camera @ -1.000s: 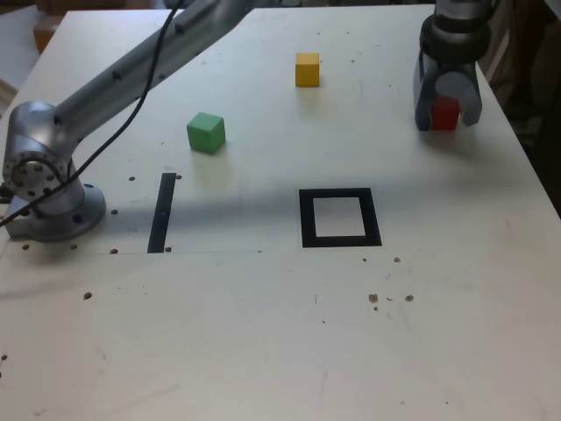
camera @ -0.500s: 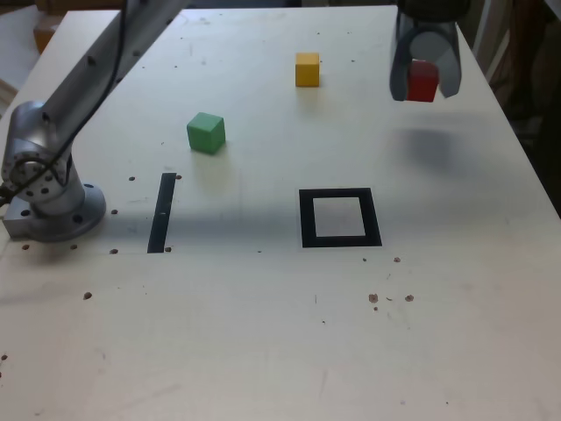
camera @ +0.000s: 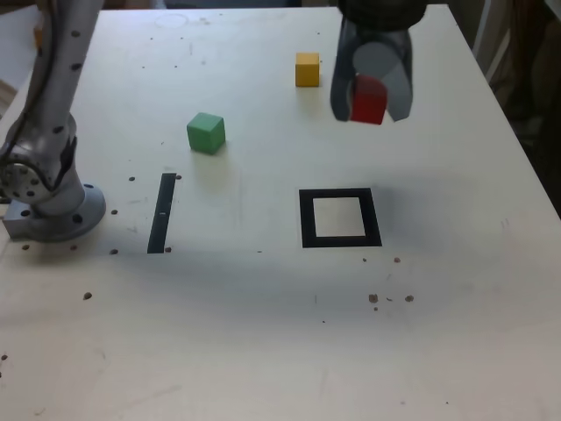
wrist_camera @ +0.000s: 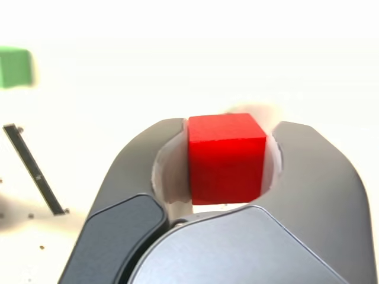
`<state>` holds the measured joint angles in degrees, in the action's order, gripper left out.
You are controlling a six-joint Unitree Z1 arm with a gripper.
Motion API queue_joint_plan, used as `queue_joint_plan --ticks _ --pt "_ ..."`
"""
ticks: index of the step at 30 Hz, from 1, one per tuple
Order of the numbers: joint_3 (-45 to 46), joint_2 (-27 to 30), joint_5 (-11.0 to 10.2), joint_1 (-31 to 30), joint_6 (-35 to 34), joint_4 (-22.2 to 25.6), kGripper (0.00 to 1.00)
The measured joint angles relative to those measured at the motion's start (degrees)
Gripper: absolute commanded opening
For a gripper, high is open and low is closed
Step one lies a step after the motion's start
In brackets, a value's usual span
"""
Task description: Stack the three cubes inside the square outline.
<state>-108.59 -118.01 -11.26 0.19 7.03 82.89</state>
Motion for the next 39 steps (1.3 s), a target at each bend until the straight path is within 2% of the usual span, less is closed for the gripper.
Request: queue_joint_plan --ticks 6,10,14,20,28,39 --pt "11.87 1.62 3.03 -1.26 -4.66 -6.75 0.3" --pt "17.14 2.18 4.19 -3.58 -7.97 -9.76 0.3" --pt "21.21 4.43 4.31 -5.29 -10.78 -13.74 0.3" --pt "27.66 8.14 2.74 -6.52 -13.94 -21.16 0.3" --pt "29.47 7.84 3.66 -6.65 -14.37 -23.7 0.3" --pt "30.12 6.73 3.67 -6.65 -13.59 -25.61 0.3"
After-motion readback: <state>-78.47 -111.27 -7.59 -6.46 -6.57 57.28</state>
